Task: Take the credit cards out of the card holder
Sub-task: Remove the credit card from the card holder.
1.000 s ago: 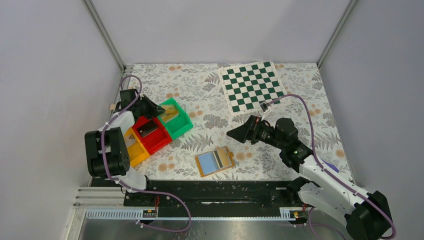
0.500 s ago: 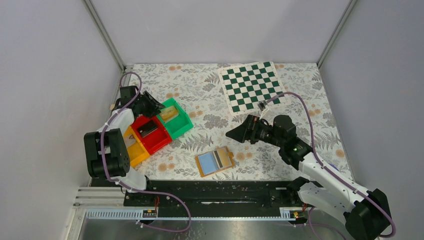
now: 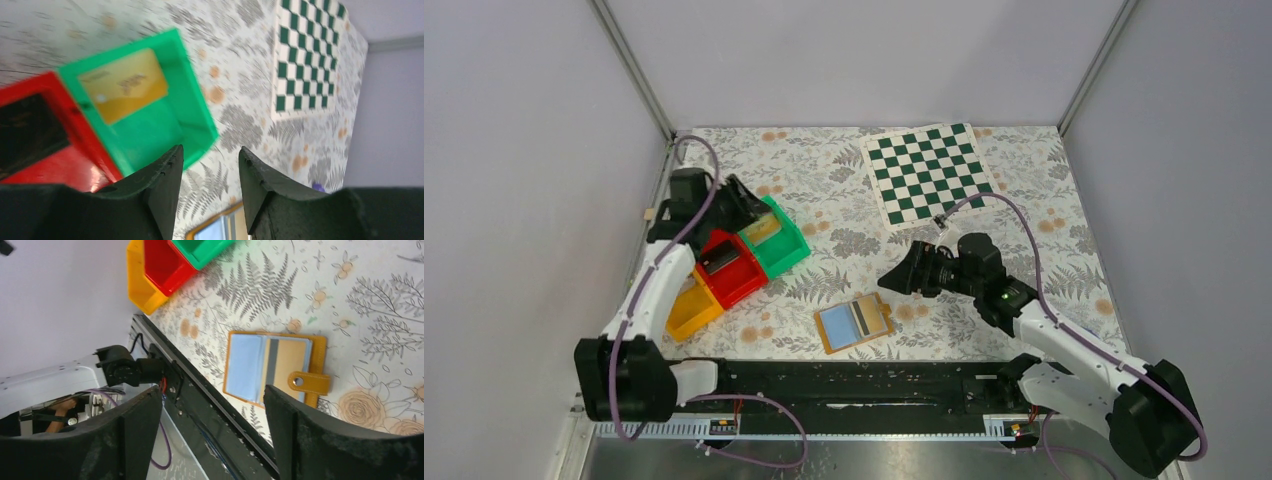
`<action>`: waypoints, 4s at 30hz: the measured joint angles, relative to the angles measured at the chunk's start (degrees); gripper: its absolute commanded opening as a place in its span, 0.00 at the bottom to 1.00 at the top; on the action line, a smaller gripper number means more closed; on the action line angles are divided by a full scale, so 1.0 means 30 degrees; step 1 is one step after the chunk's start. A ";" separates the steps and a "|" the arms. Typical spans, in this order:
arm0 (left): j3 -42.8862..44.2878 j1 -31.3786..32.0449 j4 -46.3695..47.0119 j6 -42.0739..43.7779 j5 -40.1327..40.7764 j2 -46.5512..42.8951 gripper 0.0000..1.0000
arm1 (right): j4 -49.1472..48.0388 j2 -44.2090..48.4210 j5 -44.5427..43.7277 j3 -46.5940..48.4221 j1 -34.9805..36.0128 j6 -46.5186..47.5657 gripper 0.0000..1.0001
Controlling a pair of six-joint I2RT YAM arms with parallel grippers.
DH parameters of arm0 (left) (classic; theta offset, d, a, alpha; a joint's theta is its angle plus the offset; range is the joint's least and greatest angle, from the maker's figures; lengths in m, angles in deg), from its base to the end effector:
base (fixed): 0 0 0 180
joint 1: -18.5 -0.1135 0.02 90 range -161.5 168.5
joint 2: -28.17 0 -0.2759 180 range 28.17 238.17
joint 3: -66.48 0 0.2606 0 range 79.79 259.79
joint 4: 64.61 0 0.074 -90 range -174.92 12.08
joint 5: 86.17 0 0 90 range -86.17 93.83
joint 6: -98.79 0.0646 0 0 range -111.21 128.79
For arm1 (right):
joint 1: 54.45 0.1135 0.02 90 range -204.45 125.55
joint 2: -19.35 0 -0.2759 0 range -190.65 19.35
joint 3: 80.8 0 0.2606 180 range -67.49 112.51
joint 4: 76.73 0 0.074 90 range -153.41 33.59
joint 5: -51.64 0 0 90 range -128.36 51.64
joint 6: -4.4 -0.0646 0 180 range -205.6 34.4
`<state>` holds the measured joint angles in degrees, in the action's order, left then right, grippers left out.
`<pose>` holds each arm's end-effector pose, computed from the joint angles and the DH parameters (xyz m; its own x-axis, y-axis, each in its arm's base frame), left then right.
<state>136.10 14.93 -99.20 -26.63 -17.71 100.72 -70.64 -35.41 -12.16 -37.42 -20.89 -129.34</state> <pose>0.3048 -0.0048 0.2817 -0.6302 -0.5795 -0.5168 -0.1626 0.7493 -0.6419 0.1860 0.1576 0.2478 -0.7663 0.2361 -0.5975 -0.4390 0.4867 0.7553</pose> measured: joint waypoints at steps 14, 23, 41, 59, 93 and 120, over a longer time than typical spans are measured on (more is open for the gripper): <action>-0.8378 1.4593 0.3541 -0.3781 0.1049 -0.5362 0.42 | -0.1224 -0.2528 -0.0299 -0.2463 0.1151 -0.0277 0.59; -1.2815 1.5905 0.8240 -0.6754 0.2215 -0.4932 0.41 | -0.0896 -0.4889 -0.2149 -0.1413 0.2929 0.0539 0.60; -1.4280 1.6254 1.1336 -0.7359 0.3570 -0.2907 0.37 | -0.1013 -0.8604 -0.1719 0.0765 0.2943 0.1268 0.61; -1.4914 1.6334 1.2160 -0.7861 0.3876 -0.3184 0.37 | -0.1807 -0.8714 -0.3067 0.0780 0.4940 0.0860 0.68; -1.4950 1.6334 1.1912 -0.7847 0.3993 -0.3402 0.38 | -0.1552 -0.9012 -0.3665 0.1246 0.4947 0.1377 0.56; -1.4965 1.6342 1.1817 -0.7847 0.4065 -0.3432 0.38 | -0.1690 -0.8823 -0.3366 0.0969 0.4918 0.1712 0.13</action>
<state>91.21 63.95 -63.75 -50.17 -5.51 90.43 -75.71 -61.88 -22.26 -34.51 -6.13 -124.21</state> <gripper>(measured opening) 0.378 0.166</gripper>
